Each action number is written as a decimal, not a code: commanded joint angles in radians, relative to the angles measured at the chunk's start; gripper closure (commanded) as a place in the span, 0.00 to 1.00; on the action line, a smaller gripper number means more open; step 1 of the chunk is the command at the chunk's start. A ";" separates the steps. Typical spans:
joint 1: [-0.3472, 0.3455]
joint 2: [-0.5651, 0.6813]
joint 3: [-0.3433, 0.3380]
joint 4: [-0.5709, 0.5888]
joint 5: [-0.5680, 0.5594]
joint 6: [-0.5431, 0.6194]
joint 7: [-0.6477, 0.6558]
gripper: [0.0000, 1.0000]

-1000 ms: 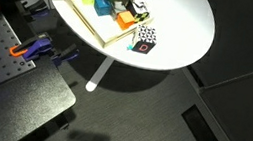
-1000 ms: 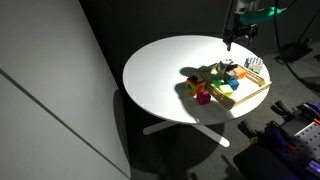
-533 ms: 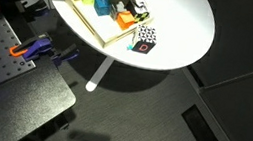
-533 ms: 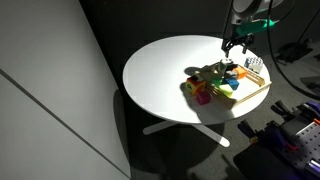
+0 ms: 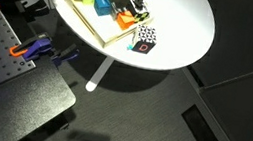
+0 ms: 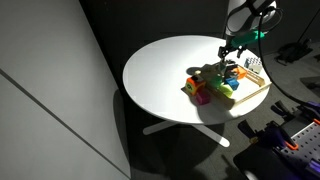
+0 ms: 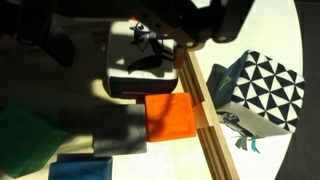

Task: Move the soft cube from the tray to the table

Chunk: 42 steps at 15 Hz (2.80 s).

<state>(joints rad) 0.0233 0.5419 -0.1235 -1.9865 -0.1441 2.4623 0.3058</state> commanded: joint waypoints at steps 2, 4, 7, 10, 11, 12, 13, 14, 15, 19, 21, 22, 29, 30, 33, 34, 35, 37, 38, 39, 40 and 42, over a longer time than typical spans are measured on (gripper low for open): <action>0.045 0.090 -0.052 0.084 -0.051 0.049 0.033 0.00; 0.057 0.122 -0.061 0.108 -0.049 0.060 0.031 0.00; 0.075 0.163 -0.070 0.138 -0.045 0.057 0.030 0.05; 0.077 0.171 -0.064 0.156 -0.029 0.012 0.012 0.31; 0.071 0.160 -0.057 0.158 -0.022 -0.009 0.001 0.37; 0.066 0.148 -0.052 0.164 -0.016 -0.038 -0.007 0.47; 0.062 0.139 -0.047 0.173 -0.012 -0.075 -0.013 0.56; 0.059 0.133 -0.045 0.181 -0.012 -0.100 -0.016 0.63; 0.060 0.125 -0.045 0.190 -0.013 -0.137 -0.011 0.71; 0.053 0.095 -0.037 0.218 -0.011 -0.244 -0.005 0.97; 0.049 0.085 -0.035 0.234 -0.006 -0.275 0.005 1.00; 0.046 0.081 -0.034 0.240 0.000 -0.282 0.014 1.00; 0.017 0.053 -0.047 0.256 0.035 -0.305 0.074 0.97; 0.010 0.047 -0.047 0.254 0.042 -0.305 0.079 0.98; -0.011 0.021 -0.053 0.239 0.061 -0.297 0.092 0.97; -0.018 0.015 -0.055 0.237 0.066 -0.294 0.096 0.97; -0.025 0.008 -0.058 0.235 0.069 -0.291 0.101 0.98; -0.037 0.002 -0.063 0.235 0.073 -0.289 0.111 0.98; -0.043 0.003 -0.067 0.237 0.073 -0.286 0.117 0.98; -0.048 0.005 -0.070 0.239 0.072 -0.286 0.124 0.97; -0.054 0.007 -0.073 0.240 0.072 -0.285 0.128 0.98; -0.063 0.013 -0.081 0.241 0.070 -0.281 0.138 0.98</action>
<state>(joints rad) -0.0275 0.5680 -0.1972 -1.7377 -0.0878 2.1898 0.4172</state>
